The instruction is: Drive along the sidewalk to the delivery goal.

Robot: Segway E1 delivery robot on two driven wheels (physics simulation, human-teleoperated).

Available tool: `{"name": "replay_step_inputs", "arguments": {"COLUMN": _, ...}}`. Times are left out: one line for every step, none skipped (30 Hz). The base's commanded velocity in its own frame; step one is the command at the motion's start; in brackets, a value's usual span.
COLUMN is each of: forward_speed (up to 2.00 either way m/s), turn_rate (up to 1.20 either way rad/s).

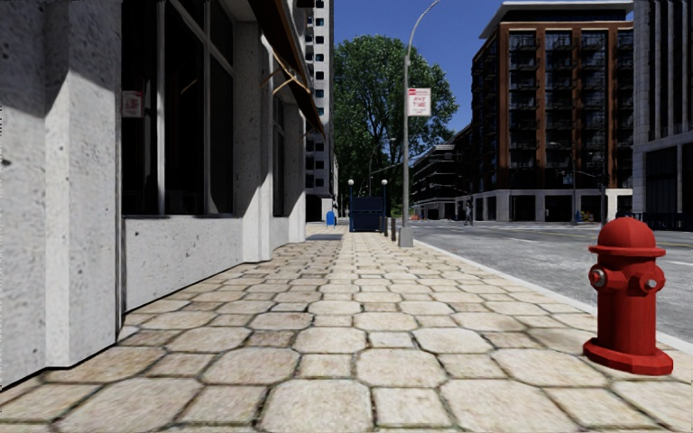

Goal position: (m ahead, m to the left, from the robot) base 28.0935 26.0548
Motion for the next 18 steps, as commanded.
{"name": "replay_step_inputs", "arguments": {"forward_speed": 2.00, "turn_rate": 0.00}}
{"name": "replay_step_inputs", "arguments": {"forward_speed": 2.00, "turn_rate": 0.00}}
{"name": "replay_step_inputs", "arguments": {"forward_speed": 2.00, "turn_rate": 0.00}}
{"name": "replay_step_inputs", "arguments": {"forward_speed": 2.00, "turn_rate": 0.00}}
{"name": "replay_step_inputs", "arguments": {"forward_speed": 2.00, "turn_rate": 0.00}}
{"name": "replay_step_inputs", "arguments": {"forward_speed": 2.00, "turn_rate": 0.00}}
{"name": "replay_step_inputs", "arguments": {"forward_speed": 2.00, "turn_rate": 0.00}}
{"name": "replay_step_inputs", "arguments": {"forward_speed": 2.00, "turn_rate": 0.00}}
{"name": "replay_step_inputs", "arguments": {"forward_speed": 2.00, "turn_rate": 0.00}}
{"name": "replay_step_inputs", "arguments": {"forward_speed": 2.00, "turn_rate": 0.00}}
{"name": "replay_step_inputs", "arguments": {"forward_speed": 2.00, "turn_rate": 0.00}}
{"name": "replay_step_inputs", "arguments": {"forward_speed": 2.00, "turn_rate": 0.00}}
{"name": "replay_step_inputs", "arguments": {"forward_speed": 2.00, "turn_rate": 0.00}}
{"name": "replay_step_inputs", "arguments": {"forward_speed": 2.00, "turn_rate": 0.00}}
{"name": "replay_step_inputs", "arguments": {"forward_speed": 2.00, "turn_rate": 0.00}}
{"name": "replay_step_inputs", "arguments": {"forward_speed": 2.00, "turn_rate": 0.00}}
{"name": "replay_step_inputs", "arguments": {"forward_speed": 2.00, "turn_rate": 0.00}}
{"name": "replay_step_inputs", "arguments": {"forward_speed": 2.00, "turn_rate": 0.00}}
